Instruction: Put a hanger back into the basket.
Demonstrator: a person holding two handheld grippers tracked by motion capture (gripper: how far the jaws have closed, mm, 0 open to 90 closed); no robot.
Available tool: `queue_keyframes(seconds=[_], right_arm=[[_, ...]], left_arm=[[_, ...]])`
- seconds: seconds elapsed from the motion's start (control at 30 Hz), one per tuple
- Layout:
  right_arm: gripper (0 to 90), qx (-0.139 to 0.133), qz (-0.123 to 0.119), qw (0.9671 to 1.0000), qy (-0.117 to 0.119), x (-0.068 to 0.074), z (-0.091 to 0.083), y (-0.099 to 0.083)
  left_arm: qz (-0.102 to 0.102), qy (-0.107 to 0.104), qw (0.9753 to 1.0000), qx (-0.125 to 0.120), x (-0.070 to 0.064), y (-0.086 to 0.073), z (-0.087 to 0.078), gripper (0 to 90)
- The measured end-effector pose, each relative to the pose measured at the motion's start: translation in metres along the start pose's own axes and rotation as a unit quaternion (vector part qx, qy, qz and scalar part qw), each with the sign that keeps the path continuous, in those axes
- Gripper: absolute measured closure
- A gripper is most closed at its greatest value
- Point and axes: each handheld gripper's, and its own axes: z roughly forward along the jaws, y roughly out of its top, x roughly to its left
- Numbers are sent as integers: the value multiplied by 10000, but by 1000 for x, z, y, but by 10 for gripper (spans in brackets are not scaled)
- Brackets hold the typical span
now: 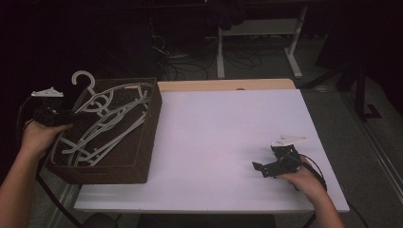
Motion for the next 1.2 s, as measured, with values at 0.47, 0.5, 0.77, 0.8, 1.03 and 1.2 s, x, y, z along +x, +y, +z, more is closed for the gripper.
queue_keyframes(seconds=[0.47, 0.5, 0.77, 0.8, 1.03, 1.2], right_arm=[[0, -46, -45, 10000, 12, 0, -2, 1], [0, -48, -49, 10000, 13, 1, -2, 1], [0, -95, -91, 9999, 35, 2, -5, 5], [0, -98, -107, 9999, 44, 2, -5, 6], [0, -219, -198, 9995, 83, 3, -14, 15], [0, -379, -278, 9988, 151, 5, -26, 26]], left_arm=[[-179, 152, 9996, 136, 1, -9, 15, 489], [-223, 106, 9997, 93, 1, -8, 14, 472], [-315, -541, 9974, -347, -25, -2, 11, 355], [-286, -648, 9968, -381, -31, -1, 12, 344], [-29, -1168, 9907, -690, -78, 6, 19, 263], [144, -1522, 9839, -926, -113, 9, 24, 203]])
